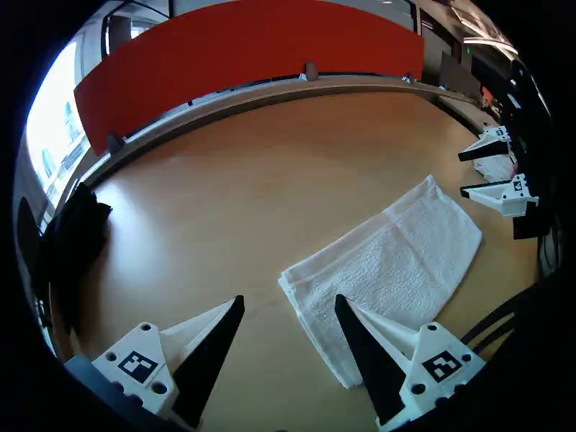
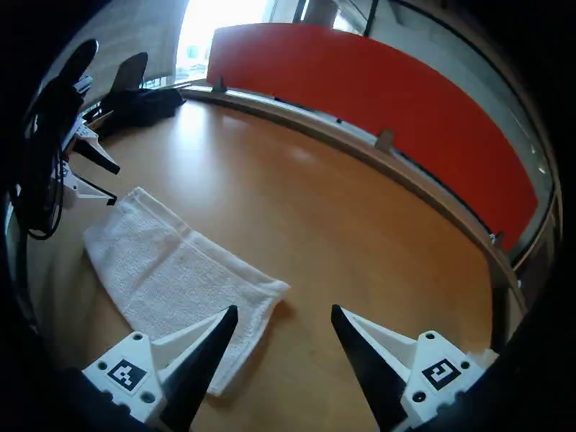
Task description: Fold towel
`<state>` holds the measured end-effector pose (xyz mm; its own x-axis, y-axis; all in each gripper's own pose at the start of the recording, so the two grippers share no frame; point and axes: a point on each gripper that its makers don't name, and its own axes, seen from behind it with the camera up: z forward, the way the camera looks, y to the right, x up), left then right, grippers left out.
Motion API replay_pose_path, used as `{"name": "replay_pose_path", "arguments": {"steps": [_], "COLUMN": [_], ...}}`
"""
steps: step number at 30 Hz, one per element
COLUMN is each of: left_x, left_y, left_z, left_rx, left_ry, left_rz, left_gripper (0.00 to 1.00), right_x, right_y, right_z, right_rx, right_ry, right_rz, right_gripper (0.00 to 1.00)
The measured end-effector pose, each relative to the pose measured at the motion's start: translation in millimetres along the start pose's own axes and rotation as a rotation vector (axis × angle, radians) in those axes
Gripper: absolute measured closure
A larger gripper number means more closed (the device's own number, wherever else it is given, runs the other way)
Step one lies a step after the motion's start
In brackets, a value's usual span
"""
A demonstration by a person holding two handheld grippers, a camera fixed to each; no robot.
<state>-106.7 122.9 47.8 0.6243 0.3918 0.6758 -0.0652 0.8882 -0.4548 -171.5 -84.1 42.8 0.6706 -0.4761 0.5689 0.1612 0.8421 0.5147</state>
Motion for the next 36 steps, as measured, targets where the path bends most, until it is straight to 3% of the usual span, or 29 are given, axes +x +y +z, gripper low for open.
{"name": "replay_pose_path", "arguments": {"steps": [26, 36], "left_x": [-54, -63], "left_y": [20.8, 20.9], "left_z": [-36.8, -44.6], "left_rx": [0.009, 0.022], "left_ry": [-0.024, -0.023], "left_rz": [-0.127, -0.148], "left_gripper": [0.07, 0.07], "right_x": [-34, -39], "right_y": [-32, -36], "right_z": [-40.0, -43.0], "right_rx": [0.029, 0.045], "right_ry": [-0.012, -0.013], "right_rz": [0.051, 0.040], "right_gripper": [0.00, 0.00]}}
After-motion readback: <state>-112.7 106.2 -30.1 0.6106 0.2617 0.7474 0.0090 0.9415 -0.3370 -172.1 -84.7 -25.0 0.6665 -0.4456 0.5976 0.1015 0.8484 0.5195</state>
